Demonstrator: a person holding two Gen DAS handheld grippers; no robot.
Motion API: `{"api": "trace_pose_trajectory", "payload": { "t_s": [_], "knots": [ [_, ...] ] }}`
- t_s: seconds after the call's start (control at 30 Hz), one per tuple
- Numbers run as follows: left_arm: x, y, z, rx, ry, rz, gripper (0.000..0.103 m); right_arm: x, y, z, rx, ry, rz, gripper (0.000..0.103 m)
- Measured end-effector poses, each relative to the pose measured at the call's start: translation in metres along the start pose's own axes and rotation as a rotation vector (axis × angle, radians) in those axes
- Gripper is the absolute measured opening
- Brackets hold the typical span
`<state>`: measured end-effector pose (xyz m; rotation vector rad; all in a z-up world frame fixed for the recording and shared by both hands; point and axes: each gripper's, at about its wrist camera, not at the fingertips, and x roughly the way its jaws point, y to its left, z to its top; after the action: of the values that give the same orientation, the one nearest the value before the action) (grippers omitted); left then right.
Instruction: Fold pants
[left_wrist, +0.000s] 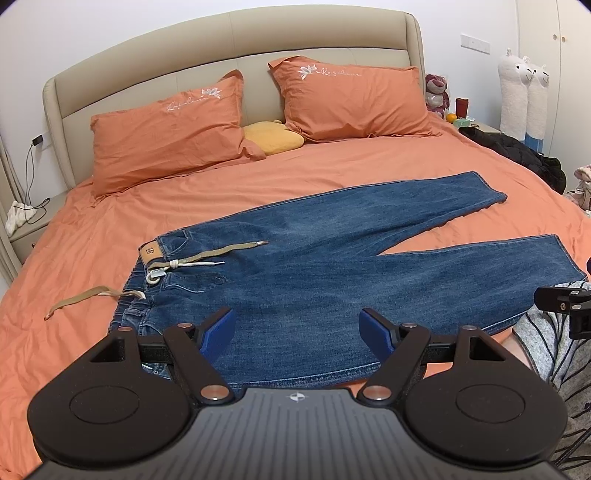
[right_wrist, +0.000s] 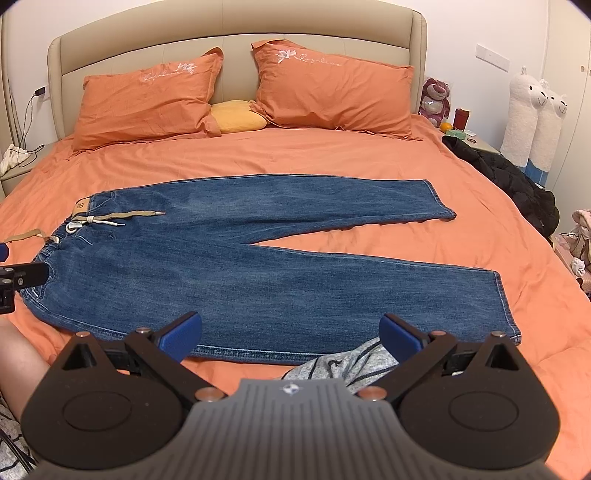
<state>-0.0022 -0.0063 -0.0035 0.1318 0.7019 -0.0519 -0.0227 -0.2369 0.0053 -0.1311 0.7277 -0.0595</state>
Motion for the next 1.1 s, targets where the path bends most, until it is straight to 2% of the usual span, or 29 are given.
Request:
{"api": "trace_pose_trajectory", "payload": {
  "t_s": [0.5, 1.1],
  "knots": [
    [-0.0009, -0.0041, -0.0008, -0.002, -0.007, -0.014, 0.081, -0.0022, 0.0037, 0.0015, -0.001, -0.005, 0.001, 0.098],
    [-0.0031, 0.0001, -0.0023, -0.009, -0.005, -0.078, 0.079, -0.0059, 0.0051, -0.0002, 0.000, -0.011, 0.000, 0.098]
  ]
}}
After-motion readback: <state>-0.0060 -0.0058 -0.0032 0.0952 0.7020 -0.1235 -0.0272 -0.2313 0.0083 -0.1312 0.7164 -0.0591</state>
